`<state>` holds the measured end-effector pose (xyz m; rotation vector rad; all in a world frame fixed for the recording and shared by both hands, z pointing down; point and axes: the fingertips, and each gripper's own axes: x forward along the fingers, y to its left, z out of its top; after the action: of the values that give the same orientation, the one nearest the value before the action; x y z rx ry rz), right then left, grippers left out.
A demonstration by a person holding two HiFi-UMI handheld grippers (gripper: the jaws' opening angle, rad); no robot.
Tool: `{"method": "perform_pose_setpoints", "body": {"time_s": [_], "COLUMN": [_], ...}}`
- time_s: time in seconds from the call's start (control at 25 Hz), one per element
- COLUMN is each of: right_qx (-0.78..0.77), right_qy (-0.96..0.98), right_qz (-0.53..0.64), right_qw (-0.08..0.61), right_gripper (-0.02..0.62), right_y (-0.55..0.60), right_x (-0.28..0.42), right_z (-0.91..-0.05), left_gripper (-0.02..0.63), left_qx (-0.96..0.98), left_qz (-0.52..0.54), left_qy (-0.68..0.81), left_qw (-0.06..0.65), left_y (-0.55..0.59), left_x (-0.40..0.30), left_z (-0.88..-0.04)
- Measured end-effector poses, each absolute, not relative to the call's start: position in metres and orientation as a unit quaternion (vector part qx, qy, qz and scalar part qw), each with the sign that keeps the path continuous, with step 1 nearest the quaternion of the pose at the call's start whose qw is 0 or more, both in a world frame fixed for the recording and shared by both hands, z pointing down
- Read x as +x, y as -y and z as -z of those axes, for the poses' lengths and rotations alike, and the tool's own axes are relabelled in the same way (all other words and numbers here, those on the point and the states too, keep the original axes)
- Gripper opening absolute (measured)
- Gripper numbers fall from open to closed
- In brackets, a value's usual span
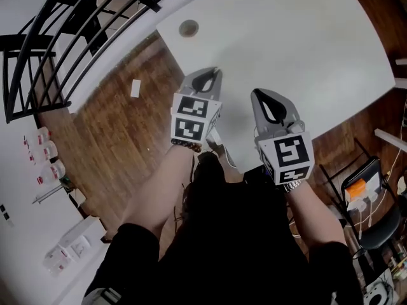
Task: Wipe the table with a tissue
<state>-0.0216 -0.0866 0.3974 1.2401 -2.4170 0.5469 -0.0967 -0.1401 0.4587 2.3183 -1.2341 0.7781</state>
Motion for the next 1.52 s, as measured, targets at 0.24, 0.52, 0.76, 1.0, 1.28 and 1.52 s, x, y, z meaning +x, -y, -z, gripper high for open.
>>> {"method": "perform_pose_setpoints", "body": {"time_s": [0.24, 0.52, 0.76, 1.0, 1.28, 1.52], "right_qx": [0.441, 0.442, 0.442, 0.445, 0.455, 0.468], "right_qy": [0.863, 0.866, 0.870, 0.871, 0.869, 0.865], "right_qz": [-0.172, -0.149, -0.130, -0.118, -0.112, -0.098], "right_qw": [0.177, 0.180, 0.176, 0.174, 0.159, 0.152], "right_gripper": [-0.008, -0.008, -0.008, -0.008, -0.008, -0.008], "right_y": [0.074, 0.067, 0.047, 0.028, 0.015, 0.008], "right_x": [-0.029, -0.037, -0.051, -0.066, -0.086, -0.101], "right_z": [-0.367, -0.345, -0.323, -0.309, -0.291, -0.276], "left_gripper": [0.034, 0.034, 0.034, 0.034, 0.034, 0.034], "left_qx": [0.838, 0.846, 0.854, 0.862, 0.872, 0.884], "left_qz": [-0.264, -0.243, -0.227, -0.210, -0.194, -0.177], "left_qy": [0.440, 0.443, 0.441, 0.440, 0.430, 0.416], "left_qw": [0.186, 0.168, 0.157, 0.136, 0.131, 0.116], "left_y": [0.119, 0.103, 0.080, 0.062, 0.048, 0.042], "left_x": [-0.096, -0.104, -0.113, -0.125, -0.142, -0.150], "left_z": [-0.426, -0.394, -0.368, -0.347, -0.328, -0.311]}}
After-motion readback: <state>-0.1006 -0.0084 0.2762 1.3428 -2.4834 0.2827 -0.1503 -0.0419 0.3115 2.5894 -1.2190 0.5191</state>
